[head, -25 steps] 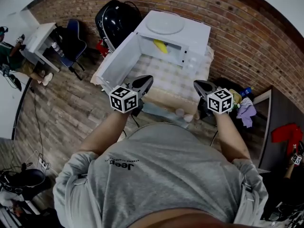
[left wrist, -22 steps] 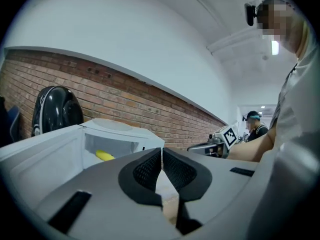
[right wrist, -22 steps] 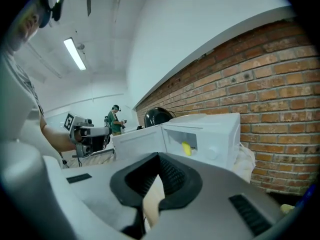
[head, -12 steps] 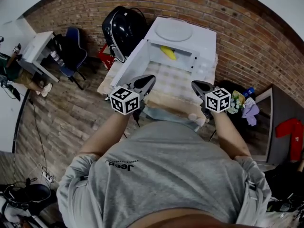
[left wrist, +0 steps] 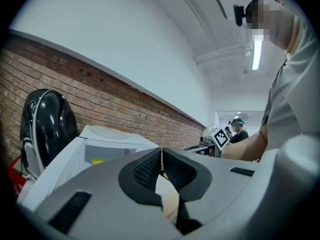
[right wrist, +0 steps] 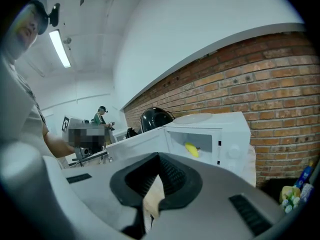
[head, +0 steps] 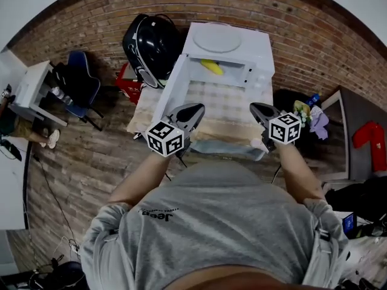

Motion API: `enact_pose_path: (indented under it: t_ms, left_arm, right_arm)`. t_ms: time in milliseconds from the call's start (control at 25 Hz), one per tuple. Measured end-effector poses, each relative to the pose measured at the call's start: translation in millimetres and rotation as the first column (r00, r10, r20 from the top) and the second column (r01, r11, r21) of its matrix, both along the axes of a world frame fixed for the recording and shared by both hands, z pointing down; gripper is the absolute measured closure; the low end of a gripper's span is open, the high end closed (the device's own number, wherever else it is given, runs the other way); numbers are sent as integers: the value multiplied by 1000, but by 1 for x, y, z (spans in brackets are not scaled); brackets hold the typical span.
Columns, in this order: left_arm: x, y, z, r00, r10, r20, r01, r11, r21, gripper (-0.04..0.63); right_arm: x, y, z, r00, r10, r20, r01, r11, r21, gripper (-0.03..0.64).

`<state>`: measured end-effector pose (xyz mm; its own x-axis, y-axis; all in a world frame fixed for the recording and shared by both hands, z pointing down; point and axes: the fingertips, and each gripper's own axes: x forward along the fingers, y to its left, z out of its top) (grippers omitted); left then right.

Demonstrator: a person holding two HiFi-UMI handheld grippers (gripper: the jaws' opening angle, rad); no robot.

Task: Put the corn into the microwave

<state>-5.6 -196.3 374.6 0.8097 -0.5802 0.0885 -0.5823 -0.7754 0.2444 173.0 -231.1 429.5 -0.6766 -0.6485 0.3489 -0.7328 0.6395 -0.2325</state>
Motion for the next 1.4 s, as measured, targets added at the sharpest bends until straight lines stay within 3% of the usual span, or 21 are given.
enact_pose_path:
  t_ms: [160, 320, 840, 1120, 1400]
  left_arm:
    - [4, 0, 3, 998, 66, 3, -66, 998, -4, 568]
    - [17, 0, 2, 997, 74, 1, -74, 997, -6, 568]
    - [91, 18, -18, 998, -63, 25, 63, 998, 14, 568]
    - [123, 31, -13, 994, -105, 39, 106, 994, -30, 567]
    - [100, 26, -14, 997, -47, 54, 47, 999, 8, 568]
  right_arm:
    - [-4, 10, -5, 999, 45, 29, -45, 999, -7, 598]
    - [10, 17, -8, 999, 50, 19, -50, 999, -1, 597]
    - [94, 20, -26, 997, -50, 58, 48, 998, 38, 598]
    - [123, 26, -19, 991, -92, 92, 90, 996, 27, 598]
    - [109, 25, -15, 993, -11, 116, 9, 1000, 18, 598]
